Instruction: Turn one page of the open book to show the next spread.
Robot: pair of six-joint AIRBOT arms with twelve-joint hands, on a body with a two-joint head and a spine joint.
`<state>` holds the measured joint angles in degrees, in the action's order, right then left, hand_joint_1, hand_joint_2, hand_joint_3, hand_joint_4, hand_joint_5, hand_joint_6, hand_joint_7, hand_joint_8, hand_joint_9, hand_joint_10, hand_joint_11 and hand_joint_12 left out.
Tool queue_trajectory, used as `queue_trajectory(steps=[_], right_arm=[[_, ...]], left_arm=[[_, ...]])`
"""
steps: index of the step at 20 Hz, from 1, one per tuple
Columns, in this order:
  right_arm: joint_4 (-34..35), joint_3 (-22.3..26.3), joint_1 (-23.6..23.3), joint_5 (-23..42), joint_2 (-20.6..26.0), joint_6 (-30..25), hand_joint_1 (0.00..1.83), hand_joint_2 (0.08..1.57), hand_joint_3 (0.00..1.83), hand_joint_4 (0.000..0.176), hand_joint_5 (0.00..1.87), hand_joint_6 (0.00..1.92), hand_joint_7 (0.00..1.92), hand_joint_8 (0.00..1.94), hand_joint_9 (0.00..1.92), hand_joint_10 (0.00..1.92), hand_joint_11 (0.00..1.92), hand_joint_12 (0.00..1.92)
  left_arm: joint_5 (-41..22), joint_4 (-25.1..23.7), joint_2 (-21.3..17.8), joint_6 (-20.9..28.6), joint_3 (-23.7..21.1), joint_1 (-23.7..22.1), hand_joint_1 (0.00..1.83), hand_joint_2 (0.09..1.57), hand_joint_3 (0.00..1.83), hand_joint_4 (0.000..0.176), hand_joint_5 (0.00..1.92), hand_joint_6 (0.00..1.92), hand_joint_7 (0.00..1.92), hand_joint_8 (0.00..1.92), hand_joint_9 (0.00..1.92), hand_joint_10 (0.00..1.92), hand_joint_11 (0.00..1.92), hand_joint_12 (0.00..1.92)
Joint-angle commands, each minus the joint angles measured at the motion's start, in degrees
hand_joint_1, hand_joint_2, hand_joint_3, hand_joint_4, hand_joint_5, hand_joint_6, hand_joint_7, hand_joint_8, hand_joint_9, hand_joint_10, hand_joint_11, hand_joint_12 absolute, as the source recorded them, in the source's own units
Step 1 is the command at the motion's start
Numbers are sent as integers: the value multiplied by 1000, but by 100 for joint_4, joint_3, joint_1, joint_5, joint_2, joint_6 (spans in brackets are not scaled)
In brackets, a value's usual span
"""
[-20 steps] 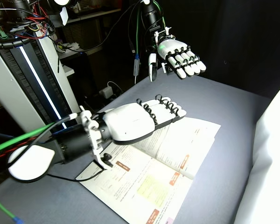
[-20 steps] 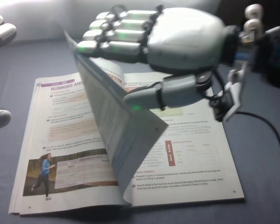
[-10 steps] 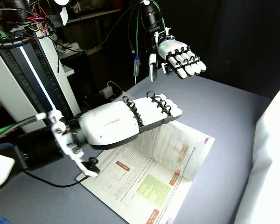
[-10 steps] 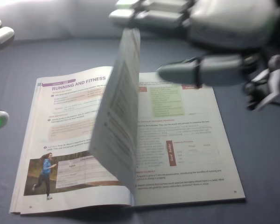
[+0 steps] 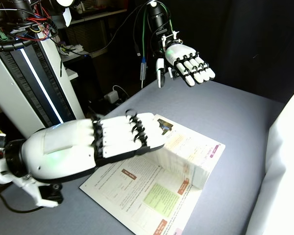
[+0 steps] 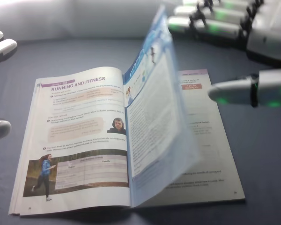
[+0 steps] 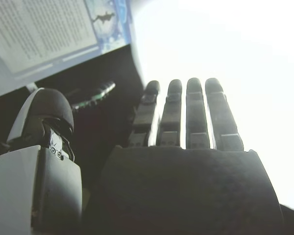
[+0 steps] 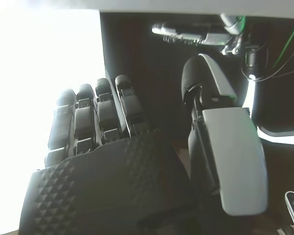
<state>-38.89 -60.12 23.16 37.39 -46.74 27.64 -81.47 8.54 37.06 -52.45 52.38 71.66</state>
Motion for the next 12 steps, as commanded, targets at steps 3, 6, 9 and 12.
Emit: queue_trajectory(steps=[3,6,9,12], right_arm=[[79,82,71,174,203,-297,0,1305,0,0,0,0,0,0,0,0,0,0],[-660,134,104,-240,243,-964,0,1307,0,0,25,9,0,0,0,0,0,0],[-1775,129,104,-671,195,-1914,0,1336,10,0,1,0,0,0,0,0,0,0],[-3032,29,115,-927,24,-3085,0,1358,18,0,7,3,0,0,0,0,0,0]], left_arm=[[-588,162,49,46,52,-22,0,1220,0,0,0,0,0,0,0,0,0,0],[-517,162,101,75,78,-19,0,1230,1,0,0,0,0,0,0,0,0,0],[-469,162,131,90,86,-19,0,1222,0,0,0,0,0,0,0,0,0,0],[-409,162,156,98,100,-19,0,1244,8,0,0,0,0,0,0,0,0,0]])
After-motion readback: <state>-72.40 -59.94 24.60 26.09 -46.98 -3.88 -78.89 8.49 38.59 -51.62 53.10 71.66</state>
